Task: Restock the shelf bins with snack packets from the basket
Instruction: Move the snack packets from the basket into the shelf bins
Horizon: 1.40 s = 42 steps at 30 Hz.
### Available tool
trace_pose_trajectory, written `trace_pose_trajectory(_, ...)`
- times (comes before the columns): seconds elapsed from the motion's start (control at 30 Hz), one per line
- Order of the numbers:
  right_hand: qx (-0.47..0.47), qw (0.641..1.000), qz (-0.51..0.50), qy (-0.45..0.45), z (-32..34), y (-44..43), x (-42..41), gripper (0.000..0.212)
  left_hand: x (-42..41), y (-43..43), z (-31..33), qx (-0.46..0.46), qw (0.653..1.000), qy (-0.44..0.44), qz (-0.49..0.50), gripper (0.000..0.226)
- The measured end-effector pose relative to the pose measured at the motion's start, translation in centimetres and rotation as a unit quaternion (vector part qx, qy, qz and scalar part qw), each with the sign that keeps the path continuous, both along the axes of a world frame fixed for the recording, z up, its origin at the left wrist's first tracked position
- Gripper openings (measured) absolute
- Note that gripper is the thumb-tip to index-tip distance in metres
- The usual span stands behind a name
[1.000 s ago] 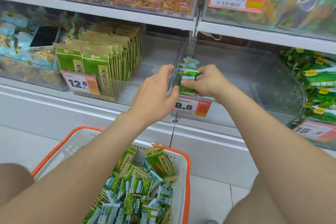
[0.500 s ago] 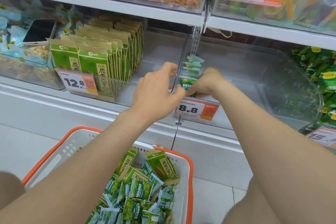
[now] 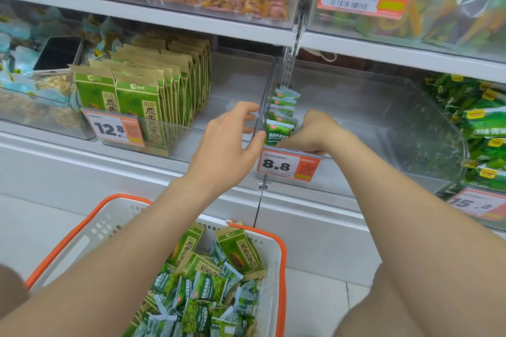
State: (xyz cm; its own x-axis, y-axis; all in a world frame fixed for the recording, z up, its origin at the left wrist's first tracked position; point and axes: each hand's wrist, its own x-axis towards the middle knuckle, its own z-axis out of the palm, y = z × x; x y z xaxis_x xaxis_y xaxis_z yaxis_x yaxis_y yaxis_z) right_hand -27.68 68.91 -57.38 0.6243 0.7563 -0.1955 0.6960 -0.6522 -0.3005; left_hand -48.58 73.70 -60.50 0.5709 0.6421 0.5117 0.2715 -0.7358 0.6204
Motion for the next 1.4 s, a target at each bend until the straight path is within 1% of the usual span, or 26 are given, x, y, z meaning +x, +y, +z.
trace_pose_trajectory(0.07, 0.039, 0.999, 0.003, -0.023, 0.4, -0.5, 0.0, 0.052, -0.4, -0.5, -0.4, 0.045, 0.998, -0.035, 0.017, 0.030)
trace_pose_trajectory(0.13, 0.127, 0.990, 0.013, -0.065, 1.0, -1.1, -0.6, 0.040, -1.2, -1.0, -0.9, 0.125, 0.988, -0.067, 0.055, 0.016)
trace_pose_trajectory(0.17, 0.176, 0.980, 0.025, -0.091, 1.4, -1.6, -1.3, 0.033, -1.6, -1.2, -1.3, 0.152, 0.984, -0.069, 0.065, 0.013)
trace_pose_trajectory(0.23, 0.242, 0.961, 0.065, -0.118, 2.6, -3.3, -3.9, 0.020, -2.5, -1.5, -2.4, 0.156, 0.985, -0.042, 0.055, 0.015)
trace_pose_trajectory(0.27, 0.253, 0.956, 0.092, -0.117, 3.0, -4.3, -5.5, 0.015, -2.8, -1.8, -3.1, 0.138, 0.989, -0.012, 0.048, 0.015)
trace_pose_trajectory(0.3, 0.248, 0.955, 0.122, -0.109, 3.2, -5.2, -7.0, 0.012, -3.1, -1.9, -3.8, 0.111, 0.992, 0.036, 0.043, 0.014)
trace_pose_trajectory(0.33, 0.229, 0.955, 0.161, -0.094, 3.4, -6.2, -8.5, 0.012, -3.3, -2.2, -4.5, 0.084, 0.991, 0.101, 0.041, 0.014)
trace_pose_trajectory(0.37, 0.193, 0.957, 0.204, -0.078, 3.2, -7.0, -9.8, 0.012, -3.5, -2.3, -5.2, 0.066, 0.982, 0.172, 0.039, 0.019)
trace_pose_trajectory(0.43, 0.105, 0.950, 0.289, -0.057, 2.0, -8.0, -11.6, 0.015, -3.9, -2.6, -6.8, 0.055, 0.950, 0.304, 0.029, 0.027)
trace_pose_trajectory(0.5, 0.014, 0.934, 0.352, -0.059, 0.3, -8.6, -12.9, 0.021, -4.5, -2.9, -8.6, 0.044, 0.913, 0.406, -0.003, 0.024)
trace_pose_trajectory(0.57, -0.062, 0.915, 0.392, -0.066, -1.7, -9.0, -14.0, 0.025, -5.5, -3.4, -10.3, 0.016, 0.871, 0.488, -0.053, 0.016)
trace_pose_trajectory(0.6, -0.099, 0.907, 0.403, -0.069, -2.7, -9.2, -14.4, 0.023, -6.1, -3.5, -11.4, 0.002, 0.849, 0.522, -0.077, 0.013)
trace_pose_trajectory(0.63, -0.130, 0.899, 0.411, -0.070, -3.7, -9.4, -14.9, 0.020, -6.7, -3.7, -12.4, -0.018, 0.828, 0.551, -0.101, 0.013)
trace_pose_trajectory(0.67, -0.153, 0.892, 0.420, -0.072, -4.6, -9.6, -15.3, 0.024, -7.2, -3.9, -13.7, -0.039, 0.804, 0.580, -0.124, 0.016)
trace_pose_trajectory(0.73, -0.188, 0.876, 0.437, -0.079, -6.1, -9.8, -15.9, 0.034, -8.1, -4.3, -16.1, -0.069, 0.747, 0.643, -0.156, 0.025)
trace_pose_trajectory(0.77, -0.207, 0.868, 0.445, -0.080, -6.7, -9.8, -16.1, 0.035, -8.5, -4.6, -17.2, -0.074, 0.722, 0.668, -0.165, 0.031)
trace_pose_trajectory(0.8, -0.228, 0.858, 0.452, -0.084, -7.3, -9.8, -16.3, 0.034, -8.9, -4.8, -18.5, -0.072, 0.701, 0.689, -0.169, 0.043)
trace_pose_trajectory(0.83, -0.243, 0.850, 0.460, -0.085, -7.7, -9.8, -16.5, 0.032, -9.2, -4.9, -19.9, -0.067, 0.689, 0.702, -0.168, 0.060)
trace_pose_trajectory(0.9, -0.264, 0.839, 0.468, -0.088, -8.0, -9.6, -16.8, 0.028, -9.6, -5.3, -21.8, -0.045, 0.691, 0.703, -0.163, 0.089)
trace_pose_trajectory(0.93, -0.262, 0.840, 0.468, -0.085, -8.1, -9.4, -17.0, 0.027, -9.6, -5.4, -22.4, -0.028, 0.698, 0.696, -0.163, 0.096)
trace_pose_trajectory(0.97, -0.259, 0.842, 0.467, -0.082, -8.1, -9.3, -17.0, 0.025, -9.6, -5.4, -22.6, -0.024, 0.705, 0.691, -0.159, 0.095)
trace_pose_trajectory(1.03, -0.256, 0.841, 0.469, -0.086, -8.0, -9.0, -17.1, 0.024, -9.5, -5.3, -22.8, -0.041, 0.726, 0.669, -0.151, 0.079)
trace_pose_trajectory(1.17, -0.246, 0.842, 0.473, -0.086, -7.5, -8.6, -17.0, 0.030, -8.7, -5.1, -21.8, -0.041, 0.776, 0.618, -0.117, 0.029)
trace_pose_trajectory(1.2, -0.249, 0.841, 0.473, -0.088, -7.3, -8.5, -16.9, 0.030, -8.4, -4.9, -21.4, -0.047, 0.791, 0.600, -0.104, 0.023)
trace_pose_trajectory(1.3, -0.268, 0.836, 0.469, -0.095, -6.9, -8.3, -16.4, 0.034, -7.6, -3.9, -19.7, -0.114, 0.829, 0.539, -0.100, 0.029)
trace_pose_trajectory(1.4, -0.276, 0.845, 0.449, -0.089, -5.6, -8.1, -15.5, 0.031, -6.4, -2.7, -16.5, -0.155, 0.843, 0.500, -0.127, 0.026)
